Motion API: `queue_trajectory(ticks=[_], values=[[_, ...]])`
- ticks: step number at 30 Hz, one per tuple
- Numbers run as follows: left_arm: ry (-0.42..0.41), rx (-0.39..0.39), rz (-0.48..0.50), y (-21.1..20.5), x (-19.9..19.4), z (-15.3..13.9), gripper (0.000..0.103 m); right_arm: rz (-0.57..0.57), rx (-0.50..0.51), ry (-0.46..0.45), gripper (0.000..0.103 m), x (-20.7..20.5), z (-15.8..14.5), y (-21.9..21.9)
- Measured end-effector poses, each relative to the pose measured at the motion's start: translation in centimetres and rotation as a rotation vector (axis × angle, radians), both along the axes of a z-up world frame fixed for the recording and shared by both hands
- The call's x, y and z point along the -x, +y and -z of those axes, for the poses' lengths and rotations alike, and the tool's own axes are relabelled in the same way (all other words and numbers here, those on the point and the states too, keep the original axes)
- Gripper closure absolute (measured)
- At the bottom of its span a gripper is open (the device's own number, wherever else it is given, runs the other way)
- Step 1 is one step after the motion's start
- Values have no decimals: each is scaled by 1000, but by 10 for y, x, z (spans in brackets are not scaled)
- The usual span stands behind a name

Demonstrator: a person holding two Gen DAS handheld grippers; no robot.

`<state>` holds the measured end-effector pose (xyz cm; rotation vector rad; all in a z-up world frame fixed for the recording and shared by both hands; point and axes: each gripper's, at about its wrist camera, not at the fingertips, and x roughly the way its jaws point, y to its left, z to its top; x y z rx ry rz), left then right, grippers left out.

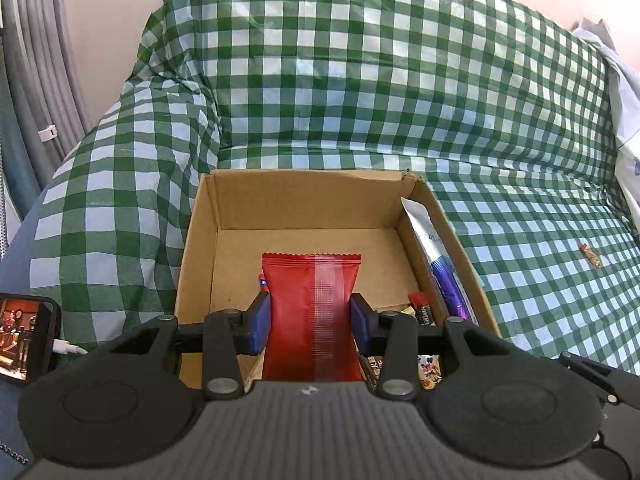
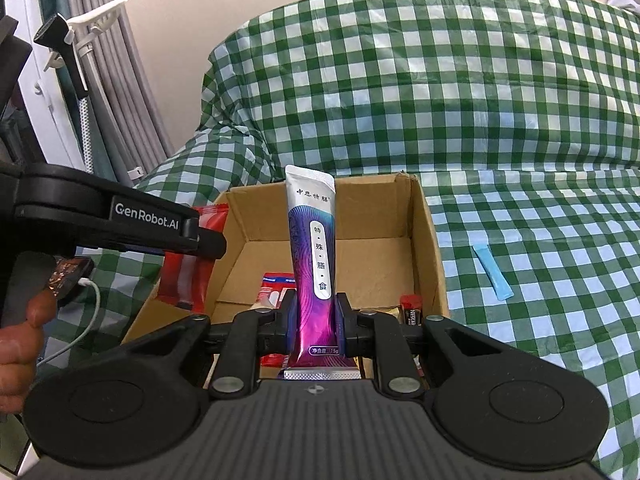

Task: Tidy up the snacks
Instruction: 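Lower both tools into the box and open them to drop the snacks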

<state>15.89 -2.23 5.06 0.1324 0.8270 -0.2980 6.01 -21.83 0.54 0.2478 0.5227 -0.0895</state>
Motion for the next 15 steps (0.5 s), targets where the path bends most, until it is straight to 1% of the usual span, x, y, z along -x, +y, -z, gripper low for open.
queue_trajectory(ticks=[12, 15], values=[[30, -31, -20, -1, -23, 22, 57, 12, -18, 32, 83, -23, 13, -1], [39, -43, -24, 0, -29, 28, 55, 20, -35, 39, 81, -27, 17, -3]])
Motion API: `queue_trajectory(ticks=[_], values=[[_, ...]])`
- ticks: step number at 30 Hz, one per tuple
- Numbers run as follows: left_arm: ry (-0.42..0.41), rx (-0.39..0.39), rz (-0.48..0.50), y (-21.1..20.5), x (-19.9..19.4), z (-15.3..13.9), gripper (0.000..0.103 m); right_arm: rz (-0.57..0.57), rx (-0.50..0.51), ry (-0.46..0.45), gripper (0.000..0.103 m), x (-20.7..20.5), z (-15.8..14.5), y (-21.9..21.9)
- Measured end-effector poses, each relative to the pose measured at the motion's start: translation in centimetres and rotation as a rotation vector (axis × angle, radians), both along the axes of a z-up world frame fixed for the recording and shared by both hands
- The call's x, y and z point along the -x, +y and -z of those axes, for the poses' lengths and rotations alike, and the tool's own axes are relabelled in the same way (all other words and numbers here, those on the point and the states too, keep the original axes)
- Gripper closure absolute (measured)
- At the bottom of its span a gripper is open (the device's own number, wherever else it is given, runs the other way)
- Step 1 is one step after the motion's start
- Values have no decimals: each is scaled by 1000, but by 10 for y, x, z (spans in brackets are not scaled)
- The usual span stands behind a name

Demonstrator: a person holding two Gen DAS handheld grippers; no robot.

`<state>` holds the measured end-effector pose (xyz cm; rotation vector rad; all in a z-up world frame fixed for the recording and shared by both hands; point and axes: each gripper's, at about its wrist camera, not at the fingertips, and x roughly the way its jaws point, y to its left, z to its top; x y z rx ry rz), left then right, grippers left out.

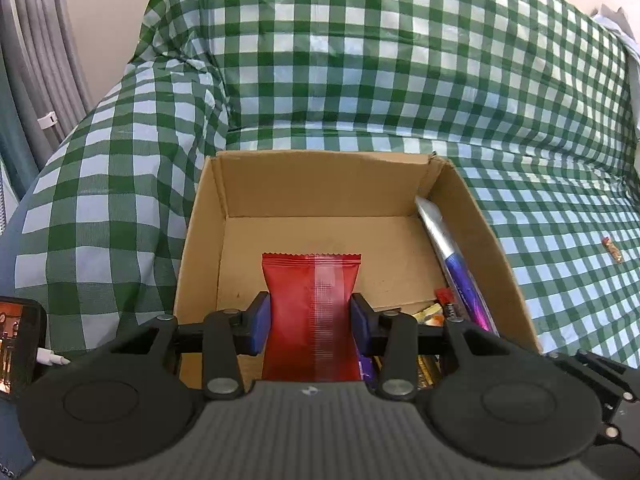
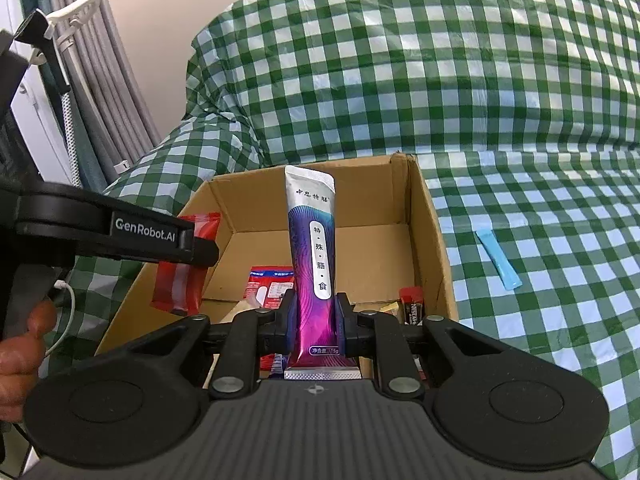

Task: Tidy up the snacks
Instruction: 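Lower both tools into the box and open them to drop the snacks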

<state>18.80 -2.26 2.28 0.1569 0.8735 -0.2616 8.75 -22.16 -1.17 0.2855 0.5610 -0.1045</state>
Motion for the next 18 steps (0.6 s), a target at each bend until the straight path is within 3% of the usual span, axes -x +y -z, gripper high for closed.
queue_trajectory(ticks=[1, 2, 3, 4, 5, 6, 11, 18], values=[[4, -9, 2, 0, -2, 2, 46, 7, -3, 4, 79, -1, 1, -1], [16, -23, 5, -1, -4, 4, 36, 18, -2, 7, 68, -3, 0, 0], [29, -39, -6, -1, -5, 5, 7, 30, 1, 12, 58, -4, -1, -1], [31, -48, -23, 0, -5, 5, 0, 42, 6, 10, 38, -4, -3, -1], [16, -46, -39, 3, -1, 4, 0, 54, 16, 3, 24, -2, -5, -1], [8, -44, -40, 5, 2, 3, 0, 59, 28, -3, 22, 1, -7, -1], [34, -79, -46, 11, 26, 0, 0, 31, 62, 7, 15, 23, -17, 4], [61, -102, -39, 15, 91, -13, 0, 32, 66, 17, 10, 77, -36, 21]])
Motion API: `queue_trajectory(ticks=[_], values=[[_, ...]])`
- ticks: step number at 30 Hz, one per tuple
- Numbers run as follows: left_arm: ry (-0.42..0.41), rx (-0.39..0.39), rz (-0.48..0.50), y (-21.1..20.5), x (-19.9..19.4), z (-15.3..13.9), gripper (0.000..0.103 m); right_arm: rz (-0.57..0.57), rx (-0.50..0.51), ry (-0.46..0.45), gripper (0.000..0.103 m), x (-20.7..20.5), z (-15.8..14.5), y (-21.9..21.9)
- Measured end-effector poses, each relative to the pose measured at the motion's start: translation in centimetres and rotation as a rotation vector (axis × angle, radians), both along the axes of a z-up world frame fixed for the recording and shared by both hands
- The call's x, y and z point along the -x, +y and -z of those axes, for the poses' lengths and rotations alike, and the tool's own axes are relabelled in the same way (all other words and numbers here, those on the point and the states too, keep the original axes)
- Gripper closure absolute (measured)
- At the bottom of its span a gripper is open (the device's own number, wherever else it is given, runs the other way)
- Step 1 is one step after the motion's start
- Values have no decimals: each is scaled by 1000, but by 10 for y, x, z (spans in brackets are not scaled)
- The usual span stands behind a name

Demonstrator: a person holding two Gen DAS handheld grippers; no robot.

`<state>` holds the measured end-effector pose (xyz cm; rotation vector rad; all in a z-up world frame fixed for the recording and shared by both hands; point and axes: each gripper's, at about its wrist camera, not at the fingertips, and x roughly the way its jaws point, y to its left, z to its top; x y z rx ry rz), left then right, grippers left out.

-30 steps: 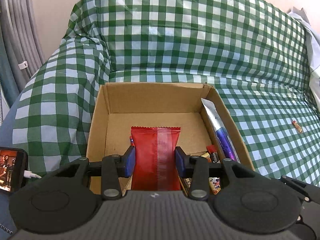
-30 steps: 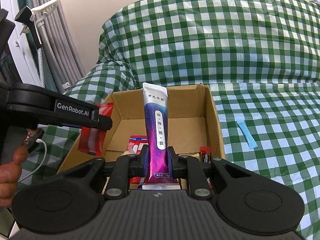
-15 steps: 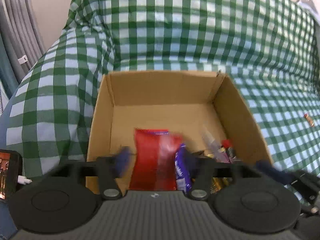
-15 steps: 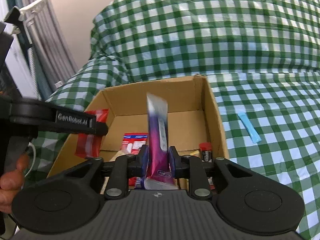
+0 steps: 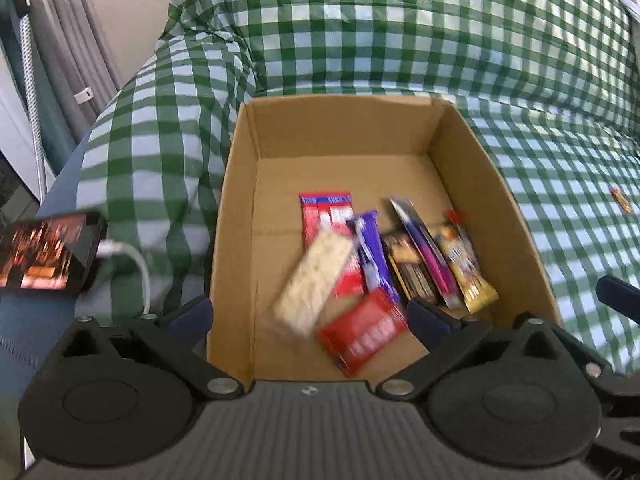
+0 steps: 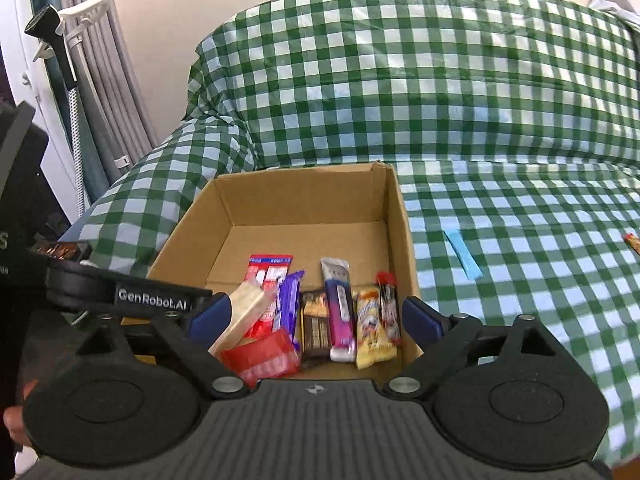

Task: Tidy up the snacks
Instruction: 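Lower both tools into the box and open them to drop the snacks, then lift both tools back from the box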

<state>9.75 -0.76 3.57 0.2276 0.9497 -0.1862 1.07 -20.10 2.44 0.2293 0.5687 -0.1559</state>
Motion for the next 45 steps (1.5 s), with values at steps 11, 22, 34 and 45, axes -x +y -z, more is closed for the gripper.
queue_trajectory(ticks=[11, 22, 34, 45], values=[[-32, -5, 15, 18, 107, -17, 0, 30, 101, -63, 3, 97, -19, 38], [-86, 18, -29, 27, 151, -30, 0, 20, 145, -122, 3, 143, -29, 56], [-110, 3, -12, 21, 163, -36, 0, 36, 139, -142, 2, 159, -31, 55], [-104, -8, -6, 22, 164, -34, 0, 34, 130, -137, 2, 162, -29, 54]])
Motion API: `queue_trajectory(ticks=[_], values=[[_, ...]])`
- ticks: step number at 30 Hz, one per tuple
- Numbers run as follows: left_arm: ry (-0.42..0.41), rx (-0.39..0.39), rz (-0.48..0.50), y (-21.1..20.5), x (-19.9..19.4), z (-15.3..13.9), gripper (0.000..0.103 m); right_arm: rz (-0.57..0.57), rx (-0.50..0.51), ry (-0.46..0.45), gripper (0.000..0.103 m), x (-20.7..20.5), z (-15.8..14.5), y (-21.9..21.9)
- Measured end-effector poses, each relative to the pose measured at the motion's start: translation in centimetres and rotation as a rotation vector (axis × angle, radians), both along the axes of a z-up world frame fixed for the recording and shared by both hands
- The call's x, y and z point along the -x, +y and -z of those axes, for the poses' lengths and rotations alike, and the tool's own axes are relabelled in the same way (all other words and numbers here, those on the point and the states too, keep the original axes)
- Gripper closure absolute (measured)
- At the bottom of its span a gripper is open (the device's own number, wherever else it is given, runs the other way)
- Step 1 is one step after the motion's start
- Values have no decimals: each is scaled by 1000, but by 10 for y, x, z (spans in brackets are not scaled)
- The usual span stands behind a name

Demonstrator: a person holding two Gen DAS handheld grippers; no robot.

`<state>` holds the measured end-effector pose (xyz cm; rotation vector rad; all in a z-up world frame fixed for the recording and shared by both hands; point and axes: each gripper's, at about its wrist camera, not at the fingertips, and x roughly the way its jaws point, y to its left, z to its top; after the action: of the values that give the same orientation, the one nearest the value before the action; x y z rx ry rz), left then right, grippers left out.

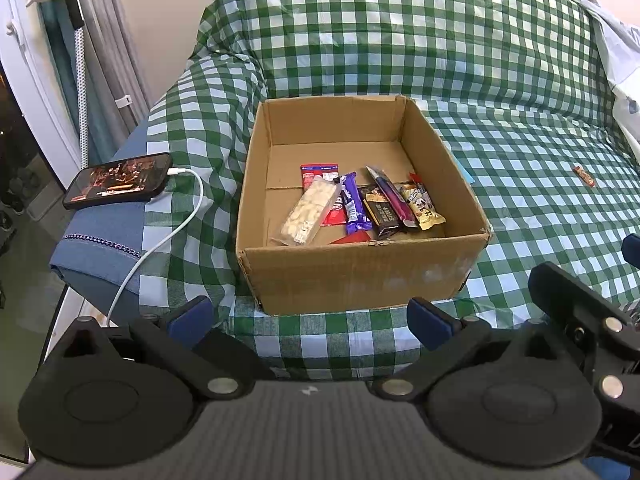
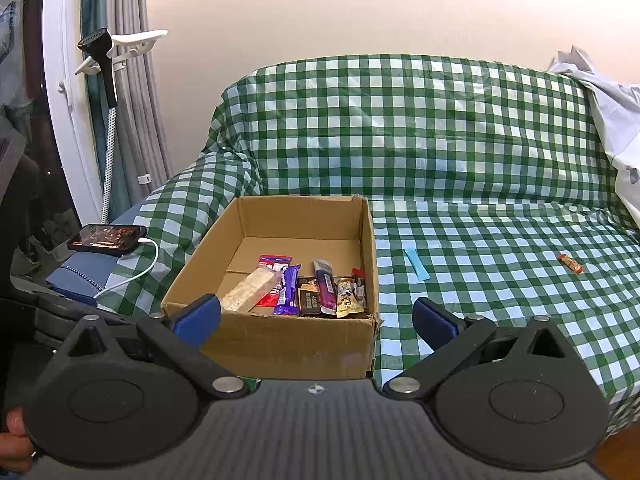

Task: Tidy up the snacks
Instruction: 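Lift both tools back from the box, then grasp the blue stick packet with the left tool while the right tool grasps the orange candy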

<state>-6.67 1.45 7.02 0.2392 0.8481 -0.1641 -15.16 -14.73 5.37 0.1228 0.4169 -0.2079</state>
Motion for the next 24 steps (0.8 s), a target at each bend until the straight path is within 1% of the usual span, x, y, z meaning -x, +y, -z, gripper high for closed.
queue_trajectory(ticks=[9, 13, 16, 19, 20, 23, 24], values=[[15, -16, 8, -5, -6, 2, 0, -1, -21, 7, 1, -5, 3, -7], [5, -20, 56, -25, -11, -7, 0, 30, -21, -13, 1, -7, 0, -25], [-25, -30, 107, -54, -18, -16, 0, 88, -24, -37, 1, -7, -3, -51], [-40, -27, 174, -96, -32, -25, 0, 177, -11, -59, 1, -2, -3, -92], [-28, -14, 192, -110, -38, -27, 0, 209, -7, -61, 1, -1, -2, -109], [38, 72, 247, -158, -67, -29, 0, 317, 15, -57, 1, 1, 3, -166], [53, 89, 254, -173, -75, -27, 0, 348, 20, -56, 1, 0, 5, -187]])
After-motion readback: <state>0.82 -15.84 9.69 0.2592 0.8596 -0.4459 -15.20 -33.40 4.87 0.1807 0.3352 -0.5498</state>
